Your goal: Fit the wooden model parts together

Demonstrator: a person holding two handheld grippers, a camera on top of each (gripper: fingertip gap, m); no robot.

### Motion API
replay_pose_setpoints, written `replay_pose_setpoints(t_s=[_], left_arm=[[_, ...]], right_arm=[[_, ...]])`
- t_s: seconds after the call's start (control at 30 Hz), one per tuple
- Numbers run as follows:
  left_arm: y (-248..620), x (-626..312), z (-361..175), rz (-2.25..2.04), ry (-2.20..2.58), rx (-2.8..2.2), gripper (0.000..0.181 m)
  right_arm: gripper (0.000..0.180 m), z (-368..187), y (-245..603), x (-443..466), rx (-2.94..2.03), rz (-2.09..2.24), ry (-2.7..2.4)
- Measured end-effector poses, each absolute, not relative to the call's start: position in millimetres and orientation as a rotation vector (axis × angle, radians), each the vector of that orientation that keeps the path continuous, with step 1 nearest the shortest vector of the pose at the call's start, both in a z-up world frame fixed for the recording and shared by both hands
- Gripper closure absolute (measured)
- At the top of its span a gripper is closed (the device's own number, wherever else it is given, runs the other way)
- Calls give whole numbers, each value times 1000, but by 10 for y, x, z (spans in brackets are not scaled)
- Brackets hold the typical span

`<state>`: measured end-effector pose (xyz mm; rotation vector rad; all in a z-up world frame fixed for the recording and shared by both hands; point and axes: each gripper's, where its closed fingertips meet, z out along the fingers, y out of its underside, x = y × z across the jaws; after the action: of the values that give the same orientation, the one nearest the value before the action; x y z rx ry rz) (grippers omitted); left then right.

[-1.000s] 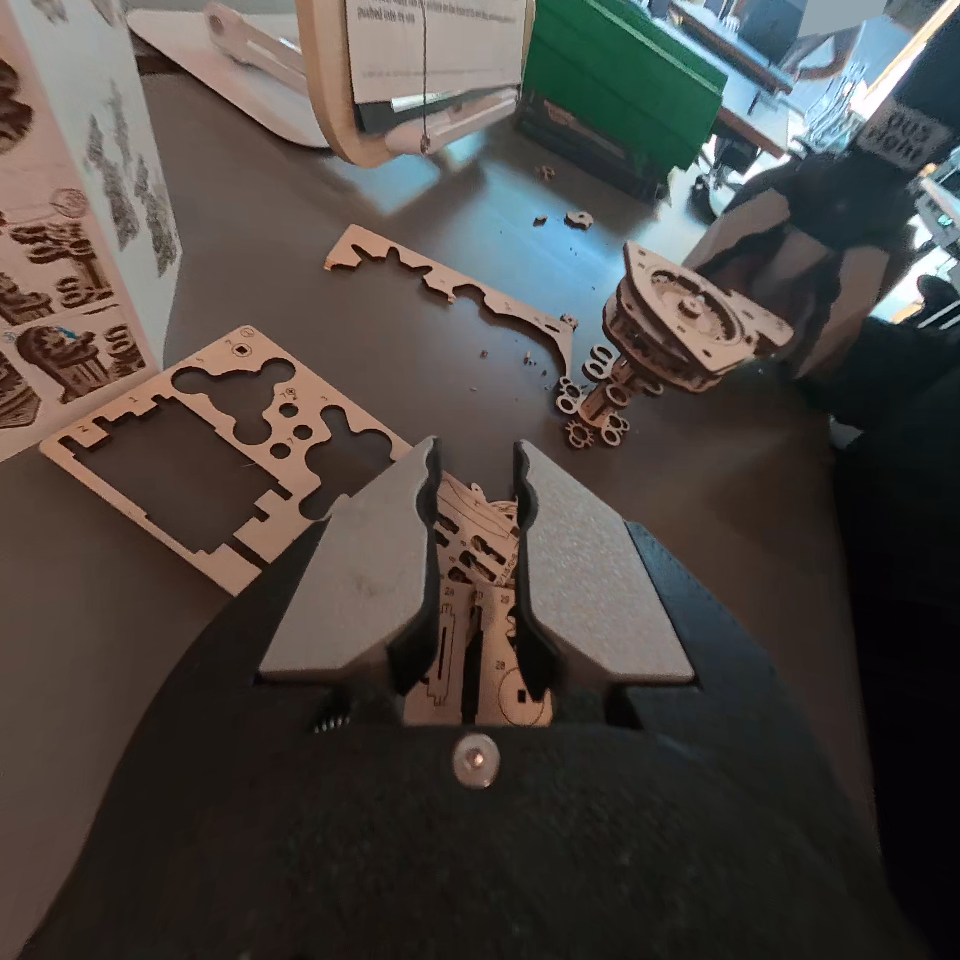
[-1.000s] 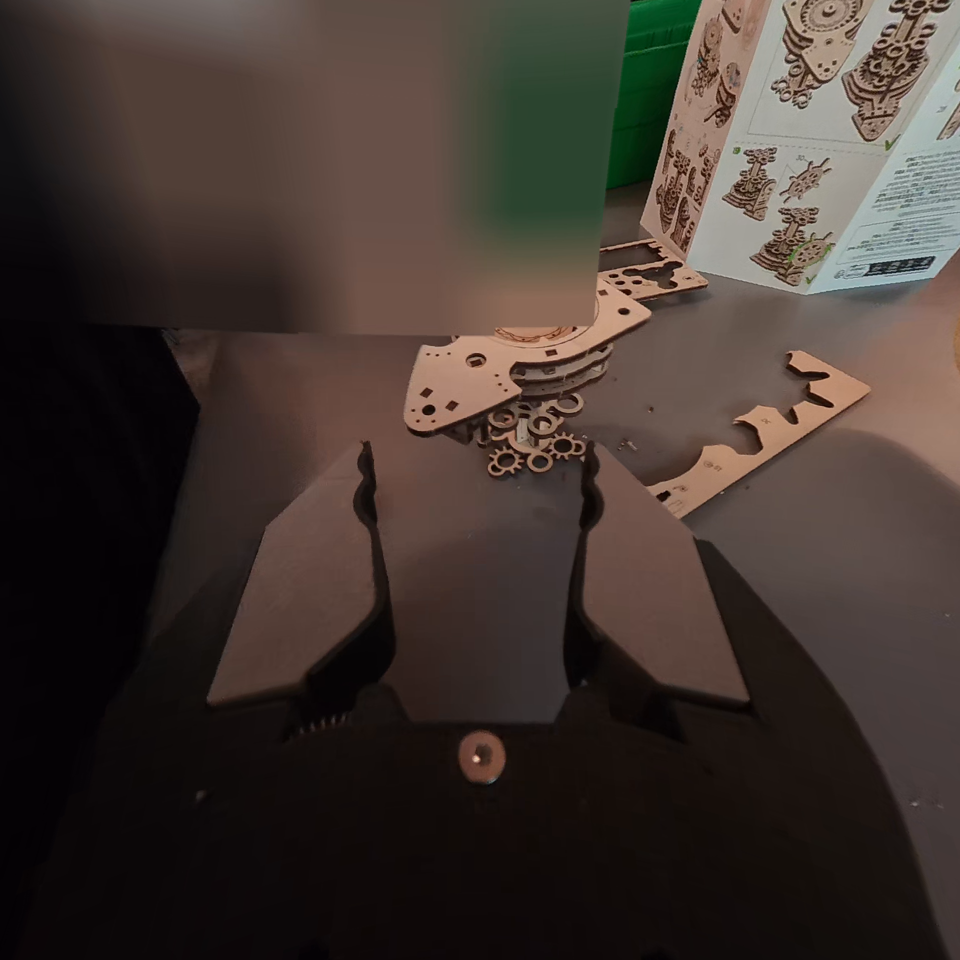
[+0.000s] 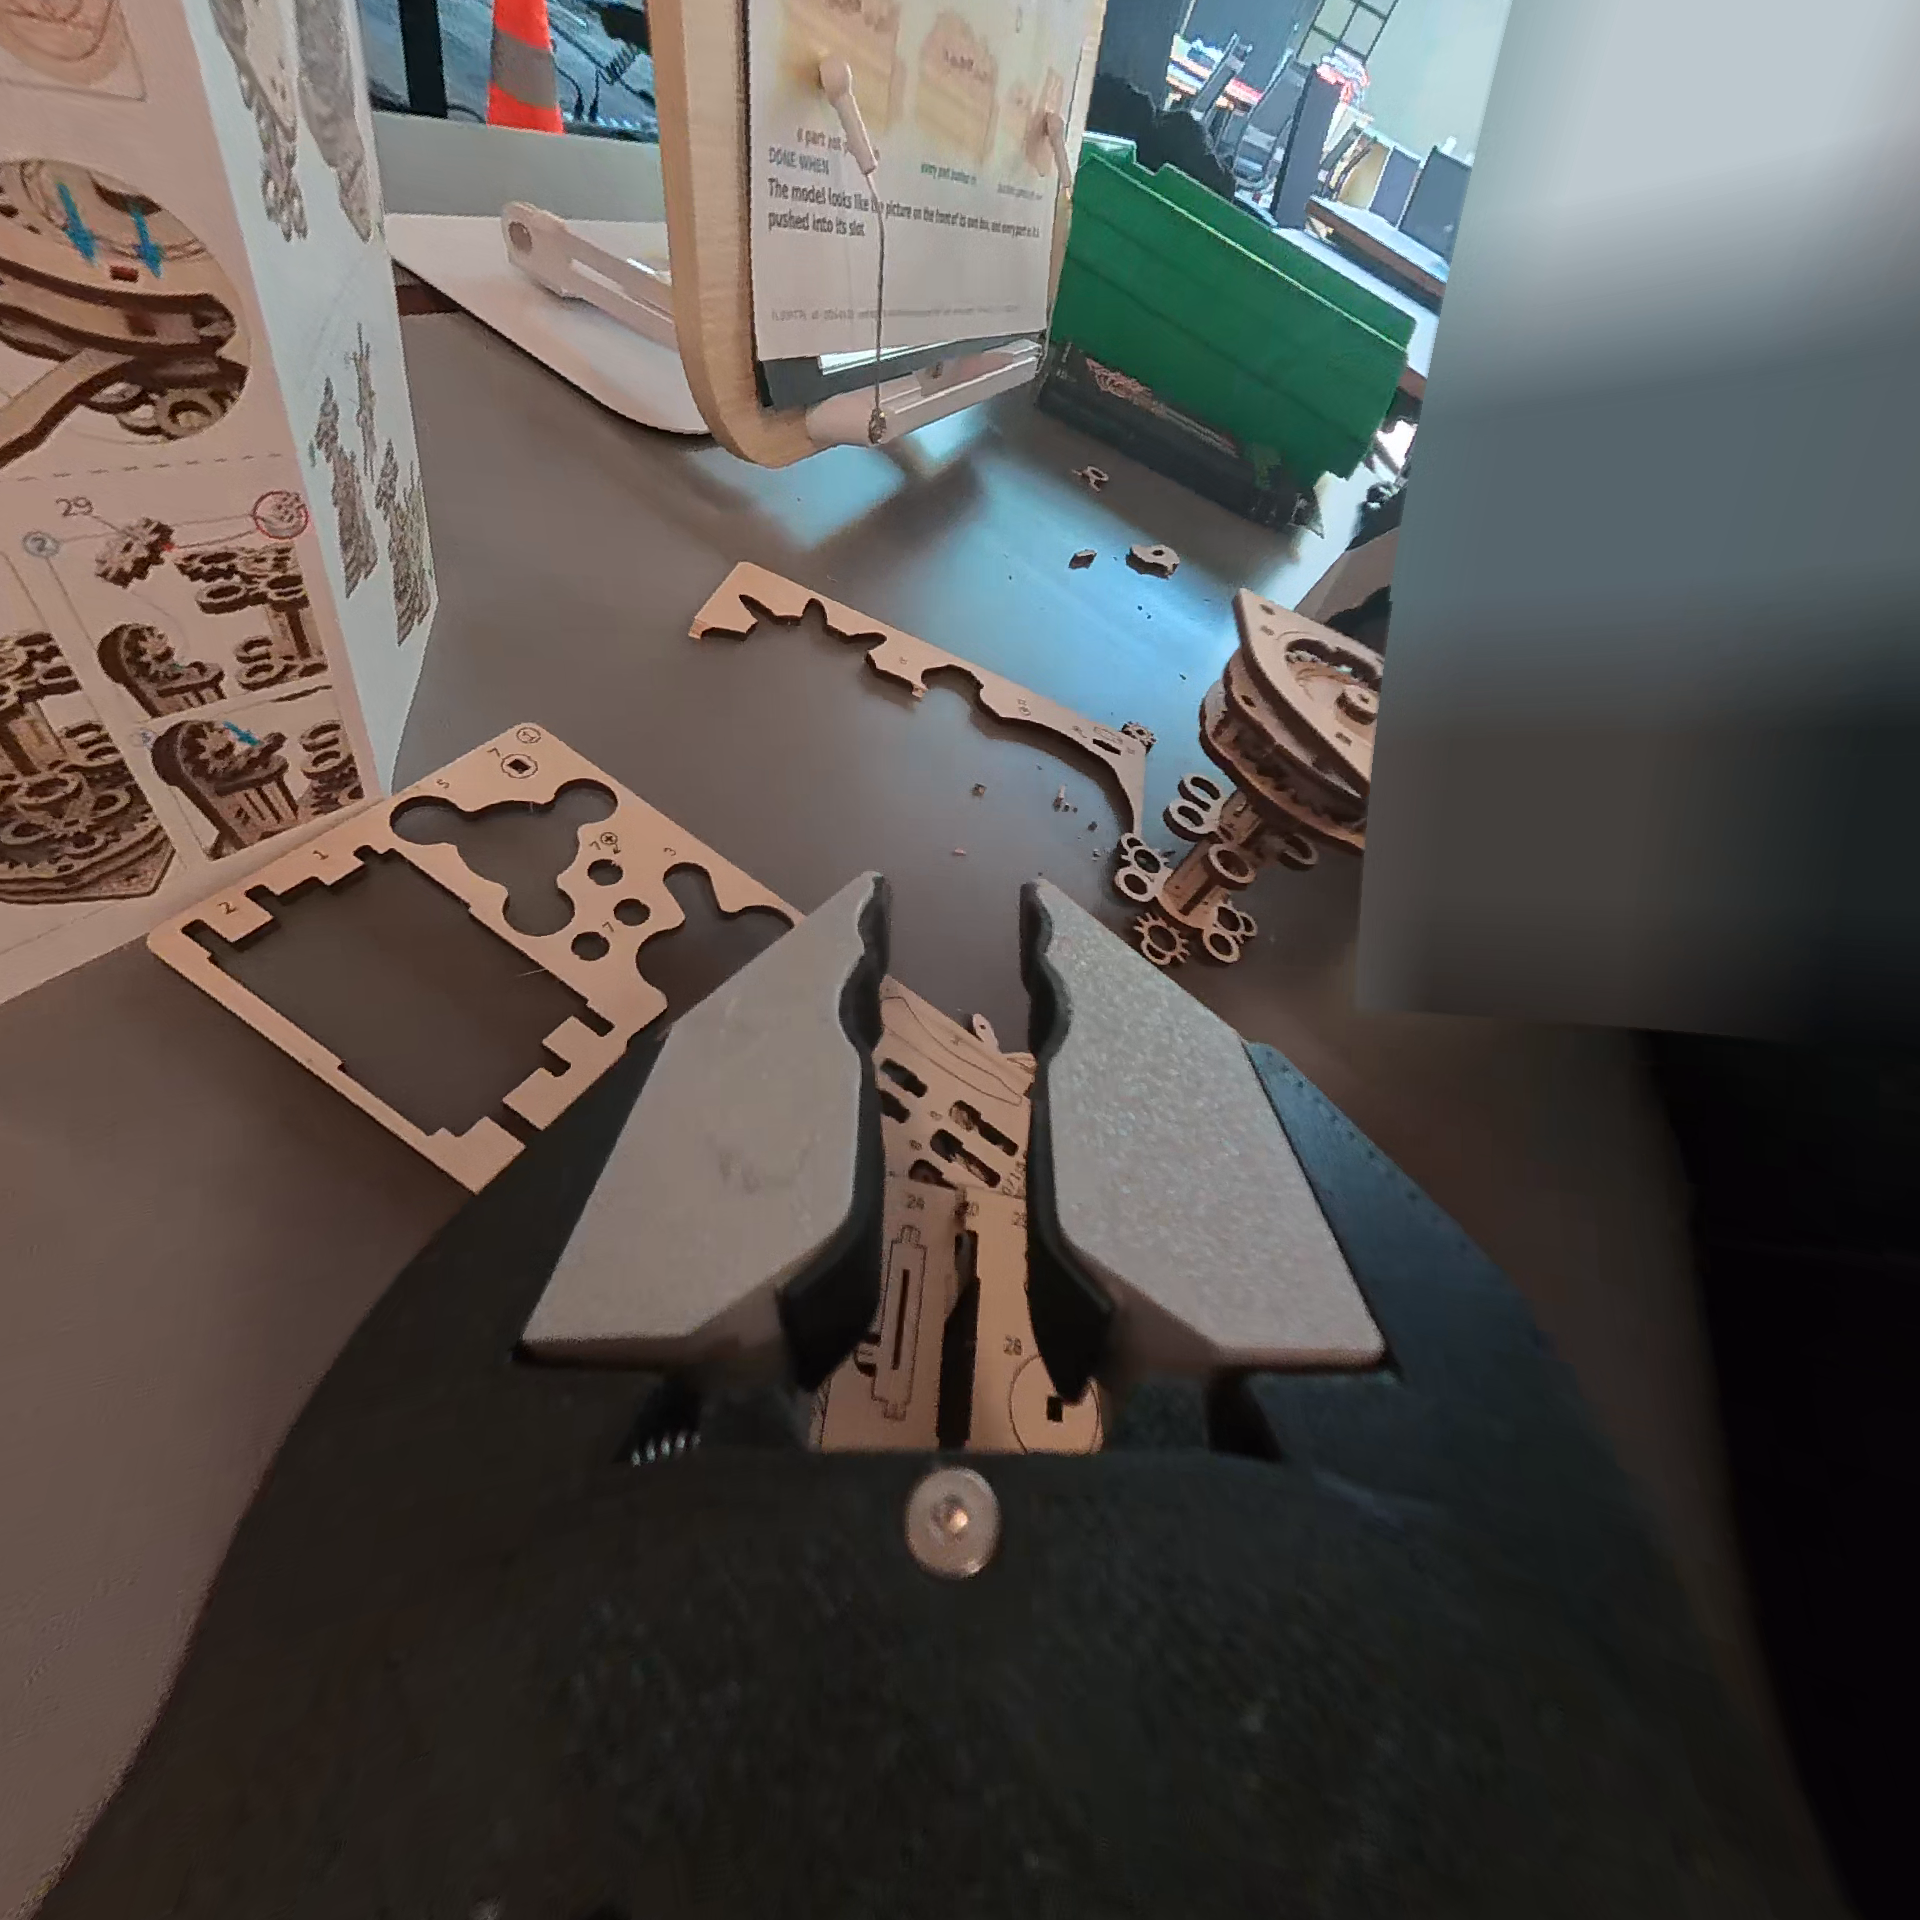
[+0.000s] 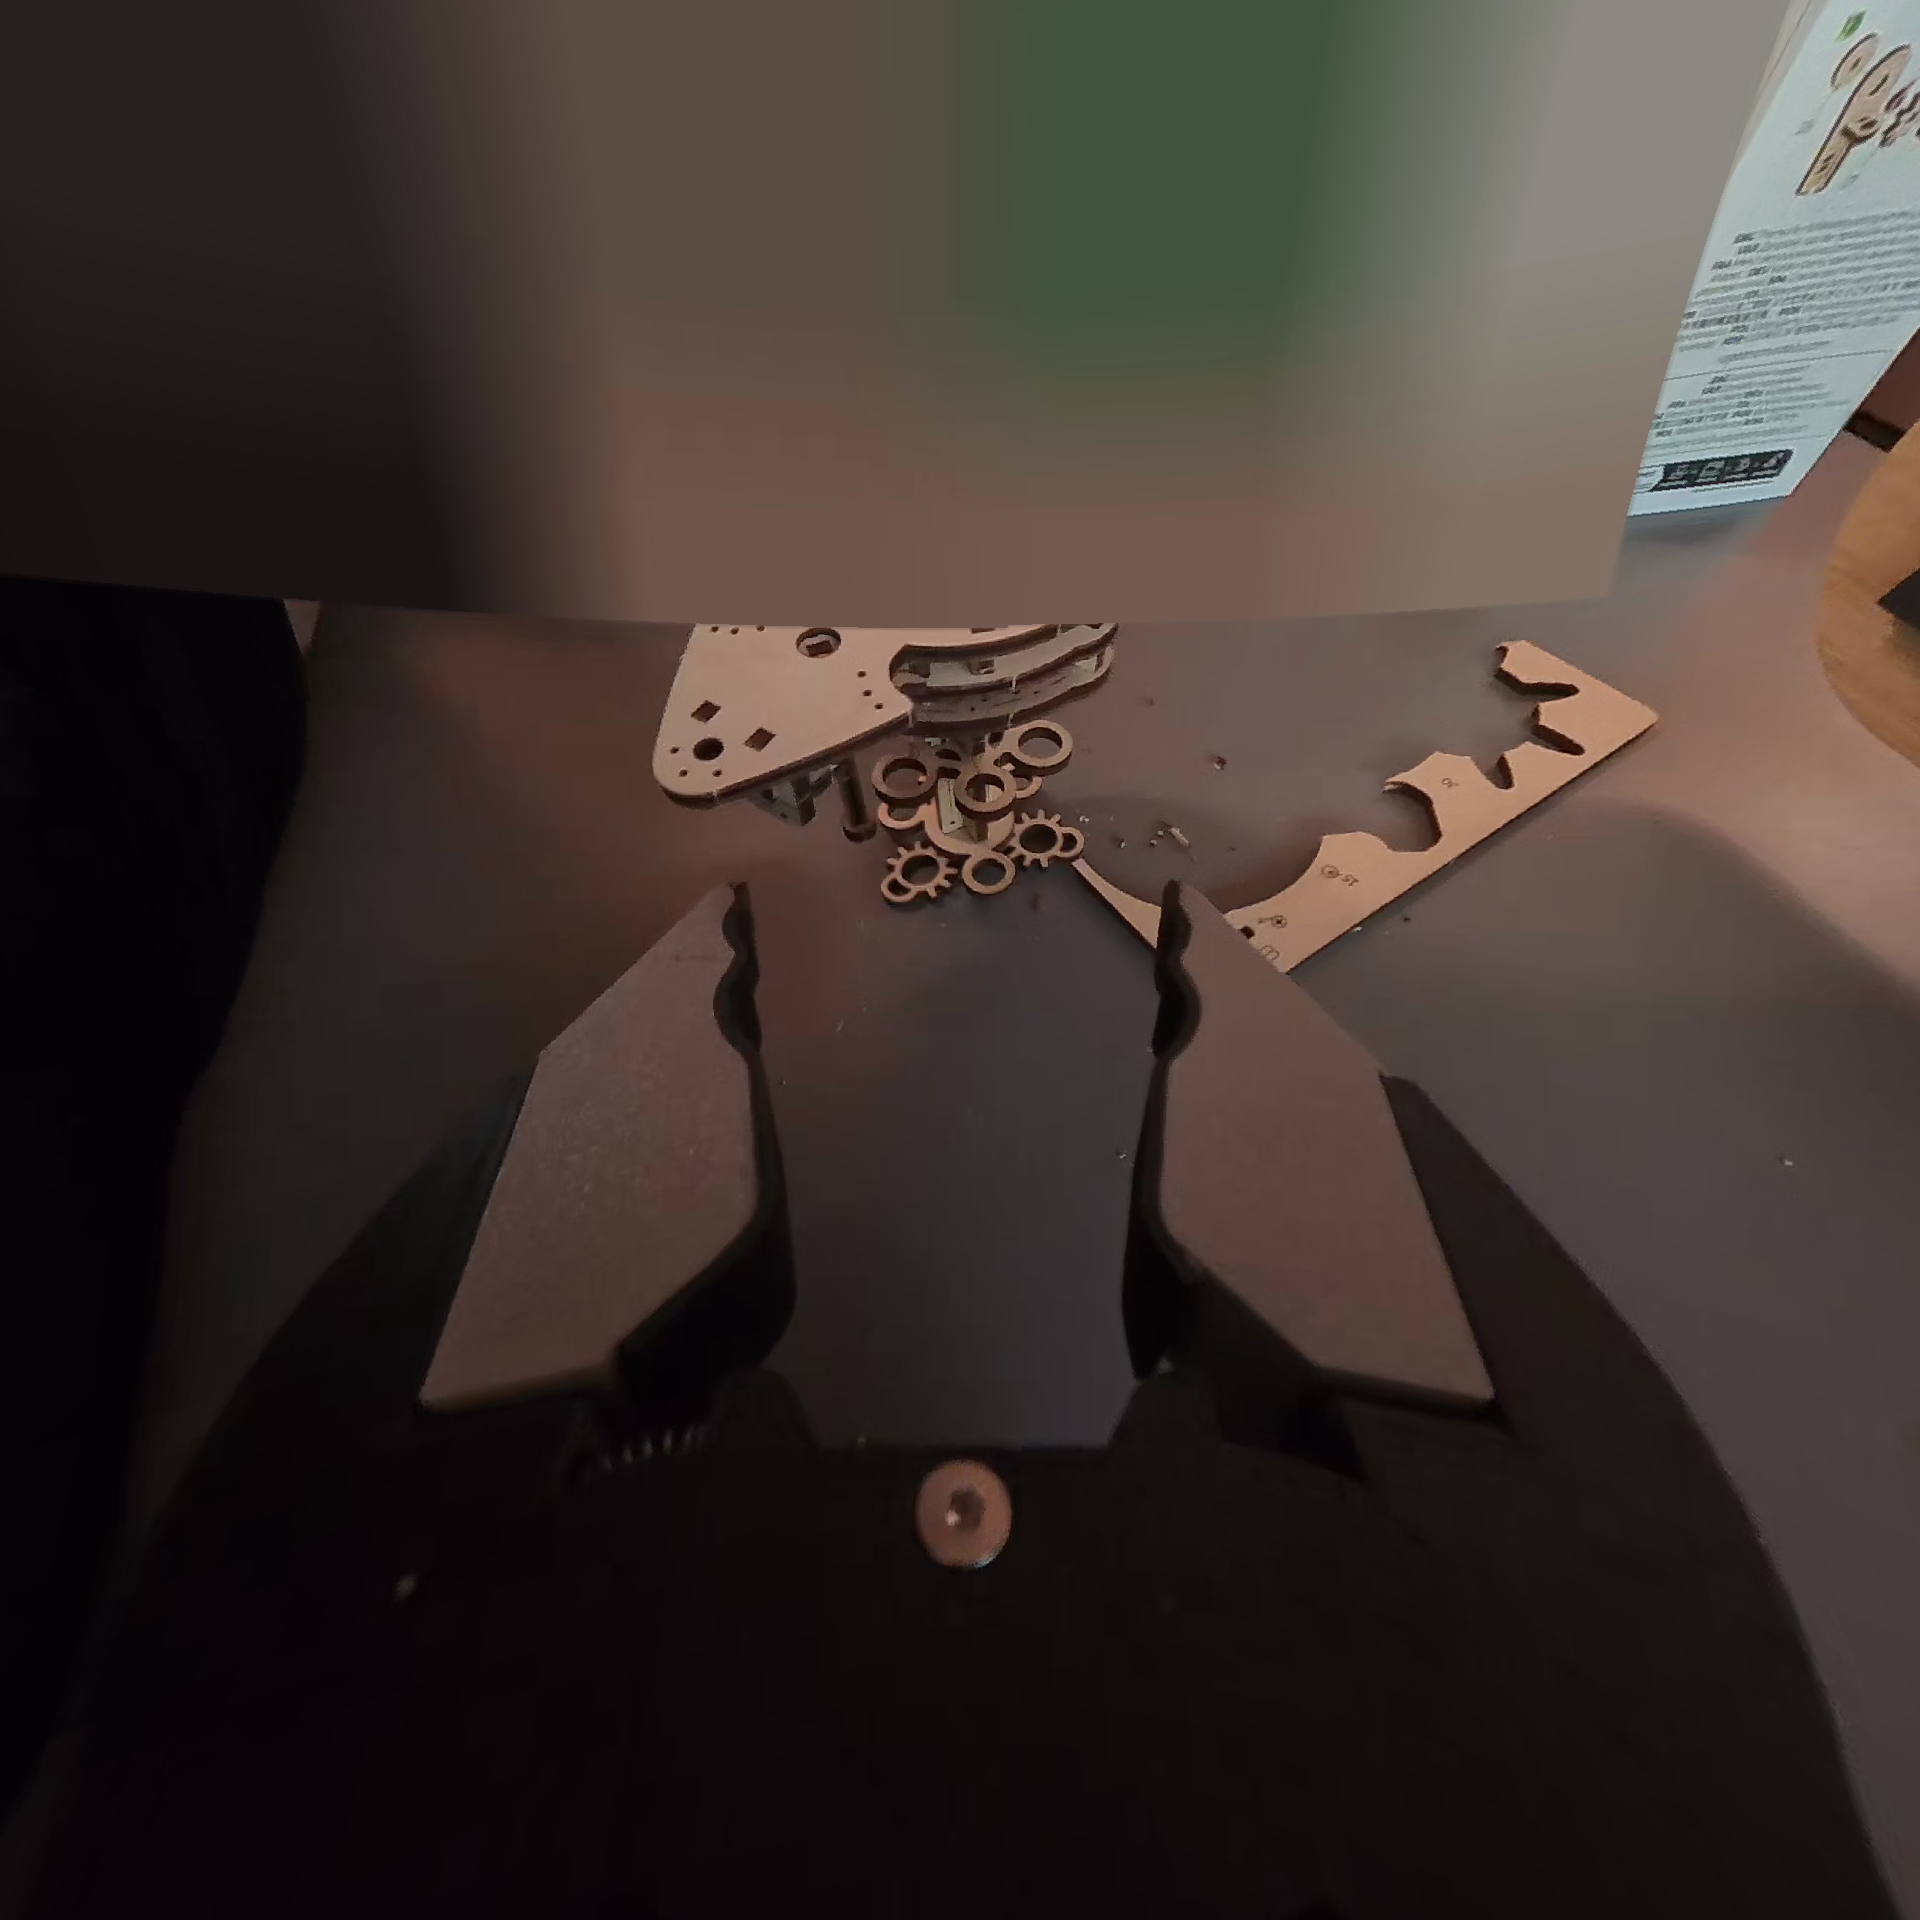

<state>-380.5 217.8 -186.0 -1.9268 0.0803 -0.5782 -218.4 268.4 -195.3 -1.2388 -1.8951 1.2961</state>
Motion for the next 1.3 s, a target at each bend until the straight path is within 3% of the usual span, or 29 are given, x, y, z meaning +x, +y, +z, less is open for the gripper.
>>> replay_pose_setpoints(t_s=[0.33,0.77,0.93,1.3], left_arm=[[2160,-3817,-1688,-539,74,-1874,149],[2046,-4082,-1251,-264,46,-1637,117],[1775,-4143,-997,-235,-34,-1467,118],[1659,-4029,-1091,-180,45,-1526,122]], right_arm=[[103,-1944,2668,-2217,-1221,1278,-1893],[99,-1985,3080,-2190,-1331,1036,-1724],[96,-1963,3227,-2155,-1396,1058,-1656],[97,-2080,3141,-2172,-1401,1053,-1775]])
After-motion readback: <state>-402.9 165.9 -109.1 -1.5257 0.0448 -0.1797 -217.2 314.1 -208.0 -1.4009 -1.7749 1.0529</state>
